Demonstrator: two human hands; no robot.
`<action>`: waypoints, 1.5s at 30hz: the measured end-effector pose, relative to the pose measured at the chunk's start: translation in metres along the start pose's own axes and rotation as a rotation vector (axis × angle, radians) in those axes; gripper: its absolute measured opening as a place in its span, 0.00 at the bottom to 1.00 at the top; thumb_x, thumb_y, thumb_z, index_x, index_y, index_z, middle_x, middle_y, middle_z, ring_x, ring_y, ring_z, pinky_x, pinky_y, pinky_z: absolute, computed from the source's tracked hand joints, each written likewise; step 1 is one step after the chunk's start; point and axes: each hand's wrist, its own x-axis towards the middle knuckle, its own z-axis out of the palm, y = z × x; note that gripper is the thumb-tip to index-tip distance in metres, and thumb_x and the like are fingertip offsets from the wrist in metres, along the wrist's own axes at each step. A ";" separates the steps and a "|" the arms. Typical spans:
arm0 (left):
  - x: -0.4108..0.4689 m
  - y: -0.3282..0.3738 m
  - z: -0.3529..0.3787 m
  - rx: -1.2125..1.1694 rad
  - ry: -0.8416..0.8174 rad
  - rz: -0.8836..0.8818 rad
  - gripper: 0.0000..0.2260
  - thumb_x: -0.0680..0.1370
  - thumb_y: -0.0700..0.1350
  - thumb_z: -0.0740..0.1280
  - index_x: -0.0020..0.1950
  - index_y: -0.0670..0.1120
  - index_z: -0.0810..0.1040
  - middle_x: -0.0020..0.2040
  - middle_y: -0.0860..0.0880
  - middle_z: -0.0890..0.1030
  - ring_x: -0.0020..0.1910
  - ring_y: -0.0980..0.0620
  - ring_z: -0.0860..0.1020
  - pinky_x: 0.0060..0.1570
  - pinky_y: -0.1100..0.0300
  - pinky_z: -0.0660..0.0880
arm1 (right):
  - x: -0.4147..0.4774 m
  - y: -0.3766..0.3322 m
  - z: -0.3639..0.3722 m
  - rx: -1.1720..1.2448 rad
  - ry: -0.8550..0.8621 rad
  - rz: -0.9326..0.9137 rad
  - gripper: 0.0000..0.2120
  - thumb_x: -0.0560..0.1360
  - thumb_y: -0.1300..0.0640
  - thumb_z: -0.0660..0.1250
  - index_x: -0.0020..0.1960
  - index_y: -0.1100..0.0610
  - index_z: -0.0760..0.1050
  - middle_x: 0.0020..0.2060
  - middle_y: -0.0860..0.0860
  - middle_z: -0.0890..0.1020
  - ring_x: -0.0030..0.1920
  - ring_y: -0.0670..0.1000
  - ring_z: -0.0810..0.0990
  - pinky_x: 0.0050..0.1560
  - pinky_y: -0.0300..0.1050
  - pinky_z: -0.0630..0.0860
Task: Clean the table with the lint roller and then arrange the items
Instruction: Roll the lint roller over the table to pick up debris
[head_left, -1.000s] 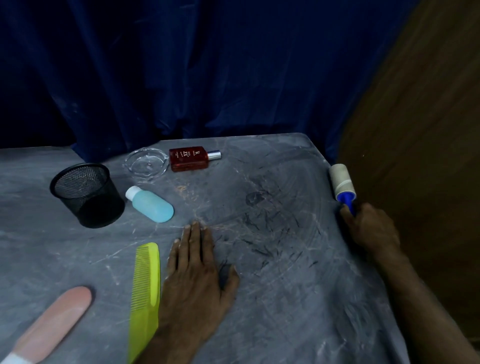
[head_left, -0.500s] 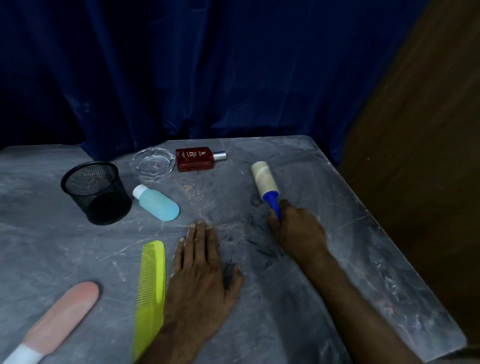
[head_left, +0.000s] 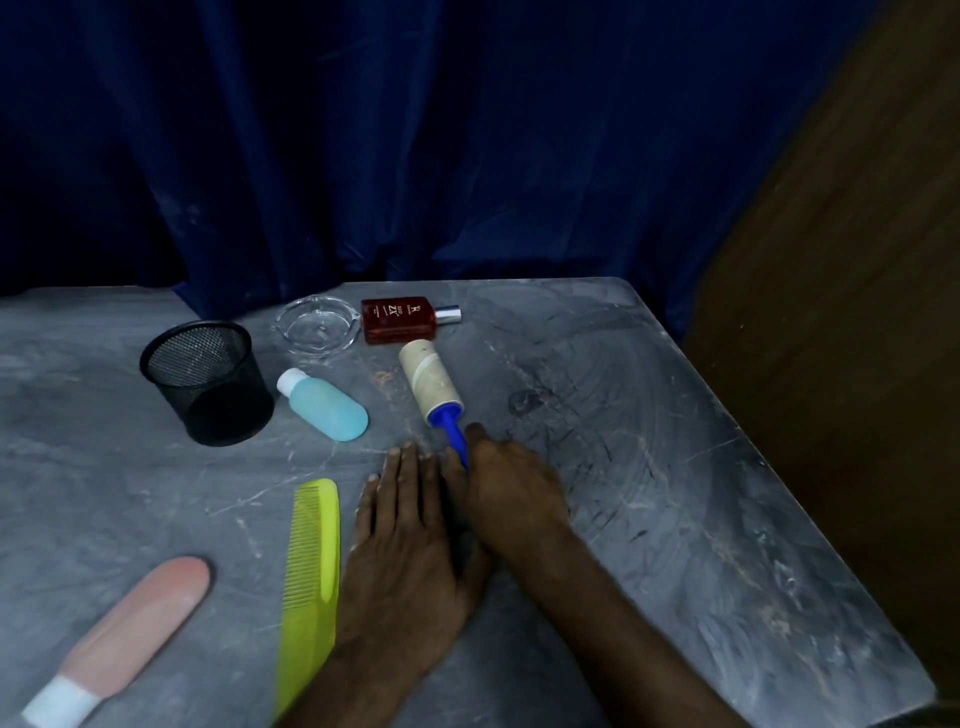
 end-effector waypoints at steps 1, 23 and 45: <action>0.000 0.000 0.000 -0.001 -0.005 0.006 0.42 0.78 0.65 0.49 0.86 0.39 0.58 0.86 0.37 0.60 0.86 0.38 0.57 0.85 0.41 0.54 | -0.001 -0.002 0.001 0.002 0.001 -0.007 0.22 0.83 0.40 0.54 0.69 0.53 0.70 0.55 0.57 0.84 0.55 0.60 0.83 0.53 0.51 0.76; 0.002 -0.005 0.012 0.001 0.015 -0.012 0.41 0.81 0.65 0.46 0.87 0.40 0.51 0.88 0.40 0.52 0.87 0.41 0.52 0.85 0.47 0.47 | 0.013 0.155 -0.049 0.105 0.028 0.396 0.15 0.83 0.41 0.59 0.53 0.53 0.73 0.42 0.53 0.81 0.38 0.50 0.78 0.37 0.45 0.71; 0.003 -0.005 0.010 -0.040 -0.019 -0.006 0.43 0.79 0.67 0.41 0.87 0.42 0.43 0.89 0.42 0.44 0.88 0.43 0.45 0.85 0.48 0.42 | -0.005 0.193 -0.065 0.071 0.004 0.480 0.15 0.84 0.43 0.58 0.57 0.54 0.73 0.38 0.49 0.76 0.37 0.48 0.76 0.32 0.42 0.66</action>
